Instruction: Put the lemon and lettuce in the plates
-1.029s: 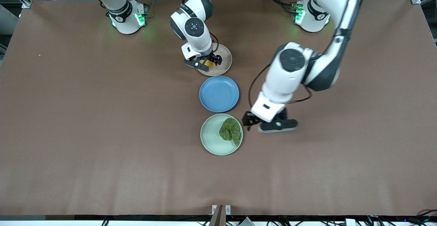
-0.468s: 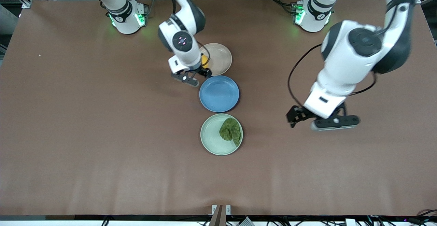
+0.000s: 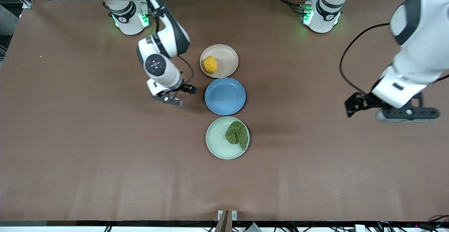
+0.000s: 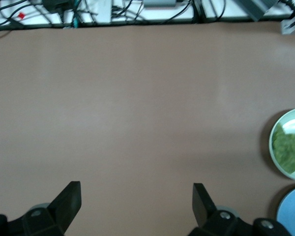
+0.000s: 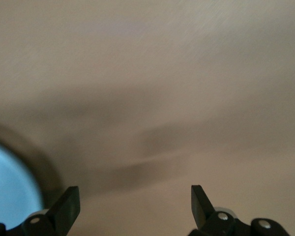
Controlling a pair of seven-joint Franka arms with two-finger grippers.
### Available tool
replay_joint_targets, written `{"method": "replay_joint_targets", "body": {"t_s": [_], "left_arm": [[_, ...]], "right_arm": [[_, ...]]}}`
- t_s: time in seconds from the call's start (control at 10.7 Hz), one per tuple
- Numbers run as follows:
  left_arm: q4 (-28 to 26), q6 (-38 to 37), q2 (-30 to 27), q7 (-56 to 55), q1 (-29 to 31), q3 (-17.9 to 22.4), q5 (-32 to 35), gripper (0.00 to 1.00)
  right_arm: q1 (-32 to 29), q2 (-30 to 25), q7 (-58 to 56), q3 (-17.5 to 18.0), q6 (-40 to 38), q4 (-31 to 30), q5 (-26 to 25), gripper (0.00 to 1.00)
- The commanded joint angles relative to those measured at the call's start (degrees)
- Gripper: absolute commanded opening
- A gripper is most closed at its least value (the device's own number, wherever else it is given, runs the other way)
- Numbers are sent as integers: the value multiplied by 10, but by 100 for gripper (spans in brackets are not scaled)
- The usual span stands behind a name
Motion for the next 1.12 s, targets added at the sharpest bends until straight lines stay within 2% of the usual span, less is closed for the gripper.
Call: {"method": "replay_joint_targets", "body": {"t_s": [0.0,0.09,0.37,0.75,1.03], "left_arm": [[-12,-63,-46,46,32,-6,-7,100],[-7,-88,-54,47,36,-6,-8,100],[2,-134,-74,50,39,-4,-8,100],[1,-168,-90,51,89,-18,-27,100],[3,-179,-100,49,108,-45,-27,100]], "right_arm": [[-40,-12,-80,-14,3,-22,-37,100],[-53,-20,-108,-17,4,-32,-41,100],[-103,-55,-237,-55,3,-54,-65,100],[-238,-52,-463,-58,18,-49,-65,100],[-291,-42,-544,-58,45,-47,-65,100]]}}
